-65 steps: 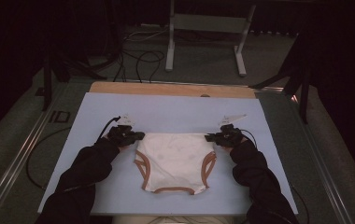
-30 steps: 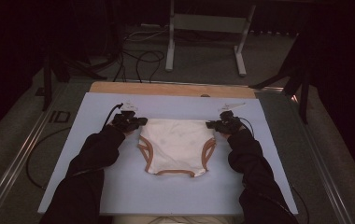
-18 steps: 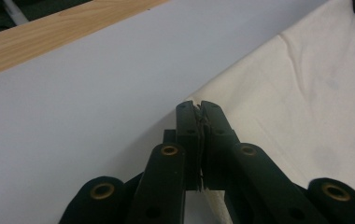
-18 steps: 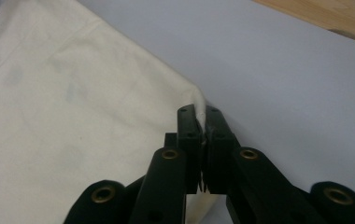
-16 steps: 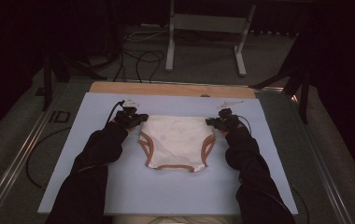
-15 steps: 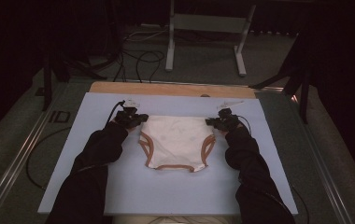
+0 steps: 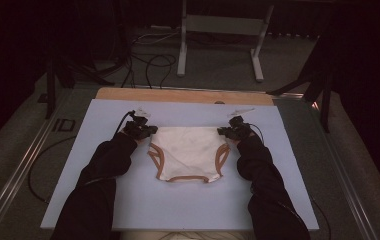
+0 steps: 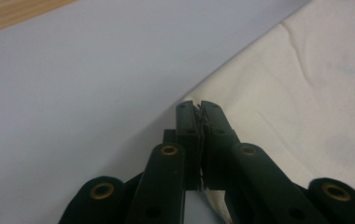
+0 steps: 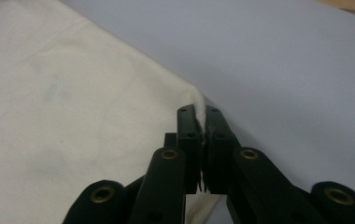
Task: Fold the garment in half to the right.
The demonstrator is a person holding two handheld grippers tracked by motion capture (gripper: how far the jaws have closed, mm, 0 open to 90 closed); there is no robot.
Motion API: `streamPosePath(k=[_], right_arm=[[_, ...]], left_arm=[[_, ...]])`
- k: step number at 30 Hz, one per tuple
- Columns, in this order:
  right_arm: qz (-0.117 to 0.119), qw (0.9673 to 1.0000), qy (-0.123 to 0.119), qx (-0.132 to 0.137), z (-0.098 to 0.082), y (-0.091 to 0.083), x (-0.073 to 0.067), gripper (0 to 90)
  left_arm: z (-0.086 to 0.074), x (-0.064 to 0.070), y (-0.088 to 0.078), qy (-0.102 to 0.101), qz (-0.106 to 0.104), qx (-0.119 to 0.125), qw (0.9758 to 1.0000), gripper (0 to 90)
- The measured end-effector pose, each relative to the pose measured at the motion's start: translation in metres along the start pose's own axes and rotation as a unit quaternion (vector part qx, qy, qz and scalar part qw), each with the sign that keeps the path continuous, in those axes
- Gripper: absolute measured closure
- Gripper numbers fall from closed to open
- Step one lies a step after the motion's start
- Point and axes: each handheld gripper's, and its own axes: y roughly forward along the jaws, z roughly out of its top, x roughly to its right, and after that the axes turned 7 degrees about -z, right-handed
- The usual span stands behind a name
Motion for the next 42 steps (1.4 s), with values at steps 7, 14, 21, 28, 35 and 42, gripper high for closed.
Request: streamPosePath(k=[7,14,21,28,35,42], right_arm=[[0.001,1.0000,0.002,-0.009,-0.001,0.004,0.000,87.1],[0.001,0.9999,0.006,-0.014,0.001,0.003,0.000,65.2],[-0.009,0.9998,0.018,-0.006,0.000,-0.001,-0.001,39.9],[0.001,0.9995,0.030,0.006,0.001,-0.010,-0.001,20.2],[0.017,0.9997,0.016,0.011,0.007,-0.022,-0.009,13.5],[0.022,0.9995,-0.005,0.021,0.017,-0.032,-0.019,13.4]], left_arm=[[-0.001,0.001,0.004,0.001,0.008,-0.014,0.9999,87.8],[-0.003,0.004,0.005,0.004,0.013,-0.007,0.9999,66.3],[0.000,0.012,0.004,0.005,0.002,-0.009,0.9999,38.8],[0.003,0.017,-0.006,0.003,-0.020,-0.005,0.9998,21.7],[0.001,0.029,-0.022,0.028,-0.064,0.000,0.9976,1.3],[-0.008,0.046,-0.038,0.059,-0.082,0.013,0.9948,0.1]])
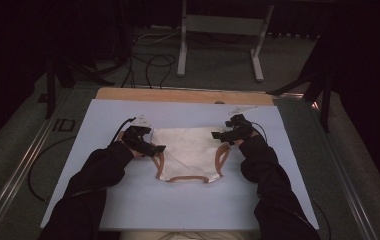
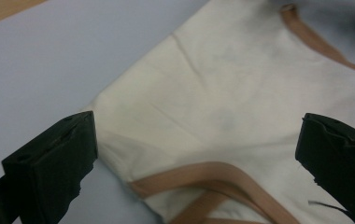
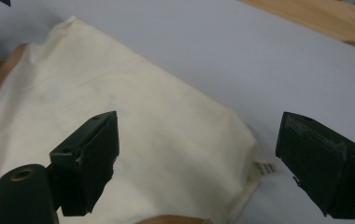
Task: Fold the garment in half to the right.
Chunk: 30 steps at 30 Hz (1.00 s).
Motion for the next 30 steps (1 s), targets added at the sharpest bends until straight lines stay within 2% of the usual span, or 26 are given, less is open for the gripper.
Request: streamPosePath(k=[11,13,19,20,22,25,27,30], right_arm=[[0.015,0.9996,-0.021,0.014,0.016,0.000,-0.021,13.3],[0.020,0.9994,-0.027,0.011,0.019,0.004,-0.026,13.4],[0.034,0.9990,-0.029,0.007,0.023,0.012,-0.036,13.5],[0.035,0.9989,-0.031,0.006,0.024,0.013,-0.038,13.5],[0.040,0.9986,-0.034,0.004,0.025,0.016,-0.041,13.7],[0.042,0.9984,-0.038,0.001,0.026,0.020,-0.045,13.9],[0.047,0.9980,-0.042,0.000,0.029,0.024,-0.050,14.1],[0.052,0.9976,-0.046,-0.003,0.031,0.028,-0.055,14.0]], left_arm=[[-0.013,0.027,-0.016,0.042,-0.026,0.003,0.9988,3.5],[-0.018,0.036,-0.018,0.056,-0.033,0.001,0.9979,3.6],[-0.026,0.050,-0.018,0.075,-0.049,0.003,0.9959,4.2],[-0.029,0.056,-0.017,0.084,-0.055,-0.001,0.9949,4.4],[-0.031,0.061,-0.015,0.090,-0.055,-0.007,0.9944,4.8],[-0.034,0.066,-0.013,0.096,-0.063,-0.011,0.9933,6.6],[-0.039,0.071,-0.010,0.109,-0.067,-0.019,0.9916,8.7],[-0.044,0.072,-0.006,0.115,-0.071,-0.030,0.9904,13.4]])
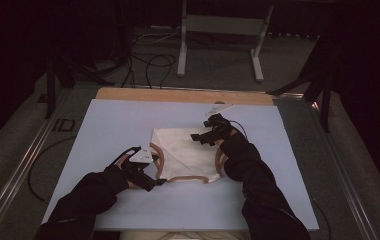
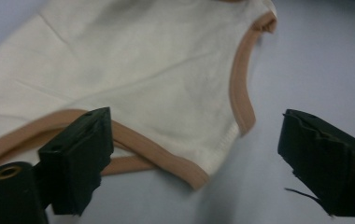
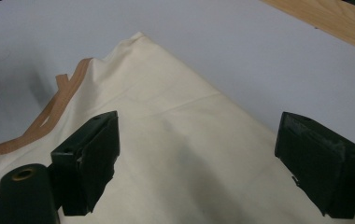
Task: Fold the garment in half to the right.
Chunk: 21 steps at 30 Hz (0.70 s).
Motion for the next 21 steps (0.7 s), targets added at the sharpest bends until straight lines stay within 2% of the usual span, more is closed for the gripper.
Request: streamPosePath(k=[4,7,9,10,11,15,17,20,21], right_arm=[[0.007,1.0000,-0.004,-0.003,0.003,0.006,-0.005,14.1],[0.010,0.9999,-0.008,-0.008,0.005,0.010,-0.008,14.0],[0.012,0.9998,-0.009,-0.010,0.007,0.014,-0.011,14.1],[0.013,0.9998,-0.010,-0.010,0.008,0.015,-0.013,14.0],[0.015,0.9997,-0.012,-0.012,0.009,0.017,-0.015,14.1],[0.020,0.9995,-0.019,-0.014,0.013,0.022,-0.020,14.1],[0.022,0.9994,-0.019,-0.015,0.016,0.025,-0.023,14.1],[0.027,0.9992,-0.024,-0.017,0.018,0.030,-0.028,14.1],[0.028,0.9991,-0.025,-0.019,0.019,0.032,-0.029,14.1]], left_arm=[[-0.005,0.004,0.006,0.018,-0.012,-0.014,0.9997,17.1],[-0.007,0.007,0.011,0.032,-0.008,-0.026,0.9991,19.7],[-0.007,0.007,0.012,0.033,-0.010,-0.028,0.9990,23.0],[-0.007,0.007,0.013,0.042,-0.009,-0.038,0.9984,24.5],[-0.007,0.007,0.014,0.043,-0.014,-0.039,0.9982,26.3],[-0.009,0.008,0.015,0.053,-0.008,-0.045,0.9975,35.8],[-0.009,0.007,0.015,0.054,-0.012,-0.046,0.9974,39.8],[-0.011,0.006,0.018,0.065,-0.018,-0.057,0.9961,41.0],[-0.012,0.006,0.018,0.068,-0.018,-0.054,0.9961,42.9]])
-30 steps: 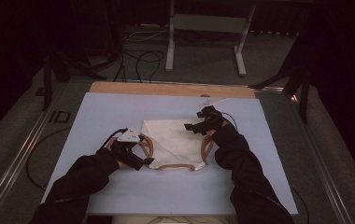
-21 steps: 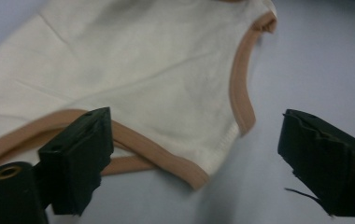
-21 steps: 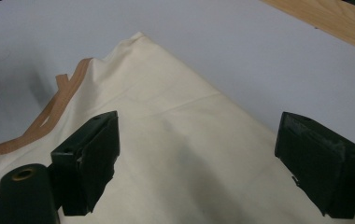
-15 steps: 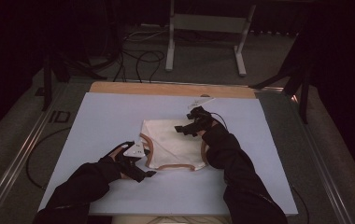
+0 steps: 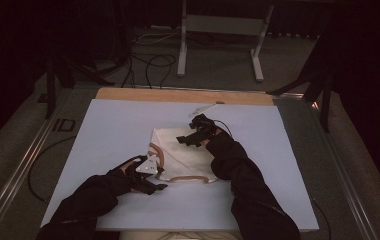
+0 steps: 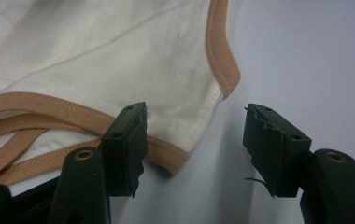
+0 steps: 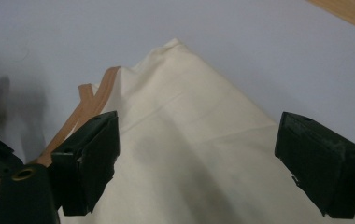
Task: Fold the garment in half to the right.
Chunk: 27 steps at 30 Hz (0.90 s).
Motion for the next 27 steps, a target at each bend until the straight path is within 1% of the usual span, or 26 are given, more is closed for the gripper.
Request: streamPosePath(k=[2,5,6,7,8,9,10,12,17,19,20,22,23,24,25,26,27], right_arm=[[0.000,1.0000,-0.005,-0.006,0.002,0.004,-0.002,14.1],[0.002,1.0000,-0.005,-0.007,0.004,0.008,-0.004,14.1],[0.003,0.9999,-0.005,-0.009,0.004,0.010,-0.005,14.0],[0.005,0.9999,-0.004,-0.008,0.005,0.011,-0.006,14.1],[0.005,0.9999,-0.003,-0.008,0.006,0.012,-0.007,14.1],[0.008,0.9999,-0.006,-0.008,0.006,0.013,-0.007,14.1],[0.008,0.9999,-0.006,-0.008,0.007,0.014,-0.008,14.1],[0.011,0.9999,-0.009,-0.008,0.008,0.016,-0.011,14.1],[0.014,0.9998,-0.010,-0.010,0.014,0.022,-0.017,14.1],[0.017,0.9997,-0.015,-0.009,0.015,0.026,-0.020,14.1],[0.019,0.9996,-0.017,-0.010,0.016,0.027,-0.021,14.1],[0.018,0.9996,-0.016,-0.012,0.017,0.029,-0.023,14.1],[0.022,0.9995,-0.020,-0.011,0.018,0.032,-0.024,14.1],[0.023,0.9995,-0.016,-0.013,0.020,0.034,-0.025,14.1],[0.024,0.9995,-0.014,-0.013,0.021,0.035,-0.026,14.1],[0.026,0.9995,-0.017,-0.010,0.022,0.037,-0.026,14.1],[0.029,0.9994,-0.015,-0.010,0.023,0.039,-0.026,14.0]], left_arm=[[0.000,-0.001,0.000,-0.004,0.002,0.003,1.0000,45.8],[0.001,-0.002,0.001,0.008,0.009,0.003,0.9999,50.8],[0.001,-0.002,0.001,0.008,0.009,0.003,0.9999,52.1],[0.002,-0.002,0.003,0.014,0.013,0.003,0.9998,54.8],[0.002,-0.002,0.003,0.014,0.013,0.003,0.9998,57.7],[0.003,-0.003,0.005,0.018,0.008,0.001,0.9998,59.3],[0.004,-0.003,0.006,0.018,0.006,0.000,0.9998,60.2],[0.005,-0.004,0.006,0.019,0.006,-0.001,0.9998,63.9],[0.007,-0.006,0.009,0.015,0.011,0.000,0.9998,76.3],[0.008,-0.008,0.009,0.013,0.009,-0.001,0.9999,80.4],[0.008,-0.008,0.010,0.010,0.009,0.001,0.9999,81.7],[0.009,-0.008,0.010,0.010,0.009,0.000,0.9999,84.2],[0.009,-0.008,0.010,0.009,0.010,-0.003,0.9999,85.4],[0.009,-0.008,0.010,0.009,0.010,-0.003,0.9999,86.0],[0.009,-0.009,0.010,0.005,0.010,-0.002,0.9999,86.4],[0.009,-0.009,0.010,0.006,0.011,-0.003,0.9999,86.9],[0.009,-0.009,0.010,0.005,0.011,-0.002,0.9999,87.2]])
